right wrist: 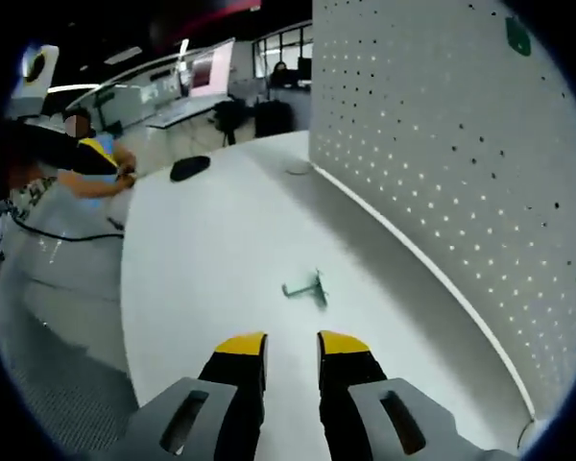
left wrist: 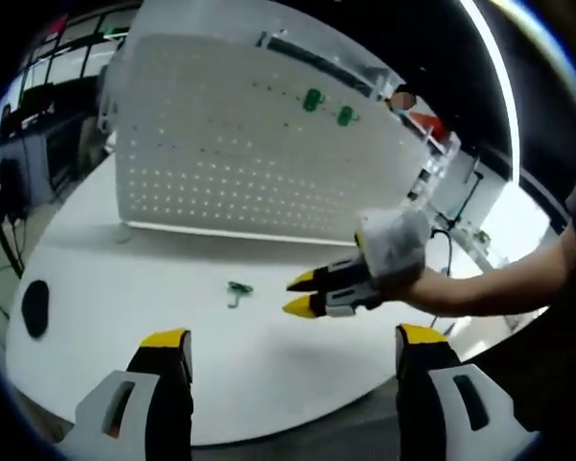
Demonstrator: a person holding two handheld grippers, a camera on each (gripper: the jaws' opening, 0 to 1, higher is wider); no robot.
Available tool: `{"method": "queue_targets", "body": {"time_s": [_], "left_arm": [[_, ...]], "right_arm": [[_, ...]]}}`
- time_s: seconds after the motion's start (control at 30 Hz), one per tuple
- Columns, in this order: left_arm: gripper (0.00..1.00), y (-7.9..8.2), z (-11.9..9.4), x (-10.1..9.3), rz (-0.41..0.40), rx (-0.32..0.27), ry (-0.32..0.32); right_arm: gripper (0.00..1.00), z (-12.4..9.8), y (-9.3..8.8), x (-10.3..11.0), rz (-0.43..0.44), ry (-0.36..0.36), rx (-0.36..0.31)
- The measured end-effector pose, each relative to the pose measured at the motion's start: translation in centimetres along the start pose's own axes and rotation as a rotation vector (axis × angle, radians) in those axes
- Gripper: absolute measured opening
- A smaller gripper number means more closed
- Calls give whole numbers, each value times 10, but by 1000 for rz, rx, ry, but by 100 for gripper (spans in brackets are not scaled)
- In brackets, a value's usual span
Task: Insert the hook assembly into the mounting plate slot until the hook locks in place.
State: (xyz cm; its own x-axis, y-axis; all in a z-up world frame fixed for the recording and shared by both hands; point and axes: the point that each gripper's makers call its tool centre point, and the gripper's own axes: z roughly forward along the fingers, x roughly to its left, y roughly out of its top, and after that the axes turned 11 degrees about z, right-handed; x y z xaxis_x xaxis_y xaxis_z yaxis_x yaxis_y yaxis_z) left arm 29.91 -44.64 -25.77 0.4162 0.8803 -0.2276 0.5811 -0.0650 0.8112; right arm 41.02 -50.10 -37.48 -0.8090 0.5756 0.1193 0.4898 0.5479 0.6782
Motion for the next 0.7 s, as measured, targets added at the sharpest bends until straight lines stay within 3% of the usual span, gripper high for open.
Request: {"method": "queue_targets", "body": {"time_s": [0.37, 0.47, 0.7], "left_arm": [[92, 2, 2, 2, -30, -5, -8], [92, 2, 1, 4, -33, -4, -4], [93, 0, -2, 5, -27, -3, 2]], "right_arm": [[20, 39, 7, -13, -35, 12, 55], [20, 45, 8, -15, 8, 15, 61], [20, 60, 11, -19, -27, 17, 89]]}}
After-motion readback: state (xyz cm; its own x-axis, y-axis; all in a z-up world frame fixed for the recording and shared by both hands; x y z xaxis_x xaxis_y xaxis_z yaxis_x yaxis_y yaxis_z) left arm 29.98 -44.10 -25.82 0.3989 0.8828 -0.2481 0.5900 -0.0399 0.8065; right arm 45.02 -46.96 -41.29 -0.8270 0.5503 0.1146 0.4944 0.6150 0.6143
